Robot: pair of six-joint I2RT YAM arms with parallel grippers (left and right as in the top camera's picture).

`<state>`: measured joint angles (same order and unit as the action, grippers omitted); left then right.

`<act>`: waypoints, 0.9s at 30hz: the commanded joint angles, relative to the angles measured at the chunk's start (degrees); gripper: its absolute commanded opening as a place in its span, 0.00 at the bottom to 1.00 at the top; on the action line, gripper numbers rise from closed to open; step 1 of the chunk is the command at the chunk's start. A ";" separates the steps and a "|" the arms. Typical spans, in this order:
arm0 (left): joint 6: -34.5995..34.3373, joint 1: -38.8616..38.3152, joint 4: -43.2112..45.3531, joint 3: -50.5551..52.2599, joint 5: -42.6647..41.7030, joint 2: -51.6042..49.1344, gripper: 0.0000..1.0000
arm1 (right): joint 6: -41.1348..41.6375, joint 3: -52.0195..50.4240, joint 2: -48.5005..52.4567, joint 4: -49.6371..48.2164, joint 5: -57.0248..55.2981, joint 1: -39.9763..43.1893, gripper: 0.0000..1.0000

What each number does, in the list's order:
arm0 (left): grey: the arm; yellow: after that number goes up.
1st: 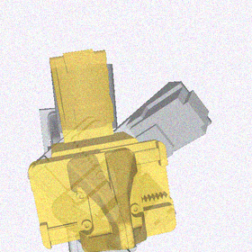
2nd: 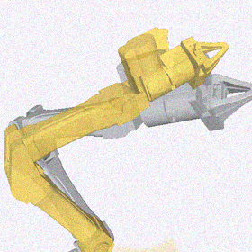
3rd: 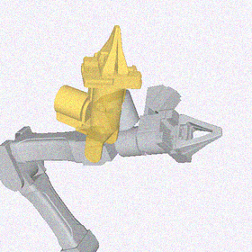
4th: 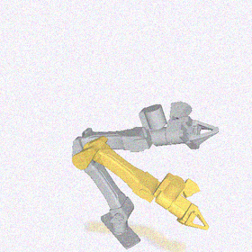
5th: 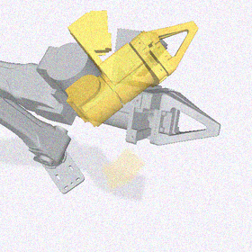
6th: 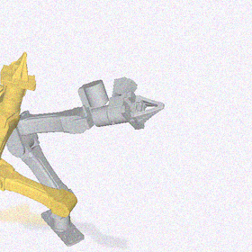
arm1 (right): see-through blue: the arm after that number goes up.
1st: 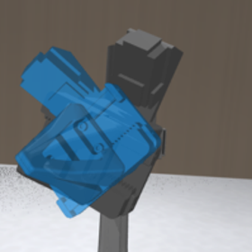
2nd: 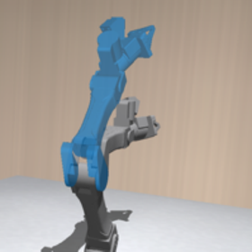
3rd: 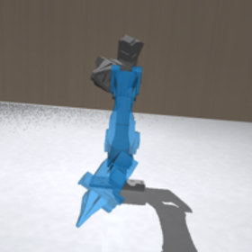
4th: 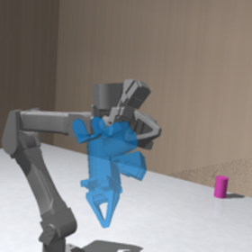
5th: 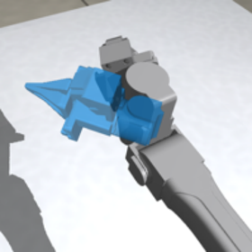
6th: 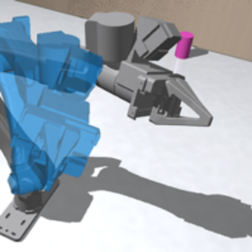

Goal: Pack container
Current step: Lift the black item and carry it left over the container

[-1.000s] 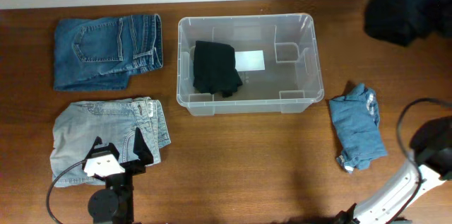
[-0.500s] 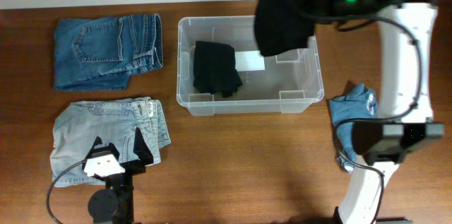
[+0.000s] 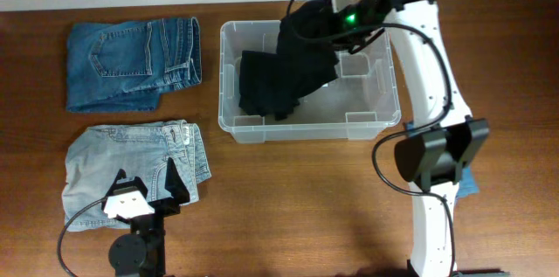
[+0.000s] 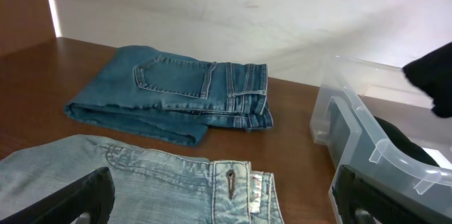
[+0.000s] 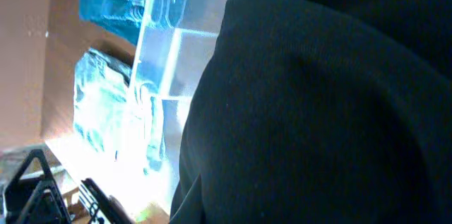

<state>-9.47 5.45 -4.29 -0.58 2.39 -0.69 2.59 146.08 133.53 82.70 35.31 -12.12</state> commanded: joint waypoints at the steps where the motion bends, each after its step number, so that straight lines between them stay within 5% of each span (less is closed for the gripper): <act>1: 0.50 0.35 -0.26 0.07 0.39 0.28 0.99 | -0.42 -0.35 1.01 -0.02 0.20 -1.16 0.06; 21: 0.50 0.35 -0.26 0.07 0.37 0.28 0.99 | -3.26 -19.21 1.97 -9.70 -1.92 -1.27 0.10; 23: 0.50 0.35 -0.26 0.07 0.39 0.28 0.99 | -3.21 -19.21 1.97 -9.68 -6.51 -1.27 0.22; 27: 0.50 0.35 -0.26 0.07 0.39 0.28 0.99 | -1.73 -19.21 1.97 -9.53 -16.31 -1.27 0.71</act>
<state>-9.47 5.45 -4.29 -0.58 2.39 -0.69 0.34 127.15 135.31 73.21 28.51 -13.17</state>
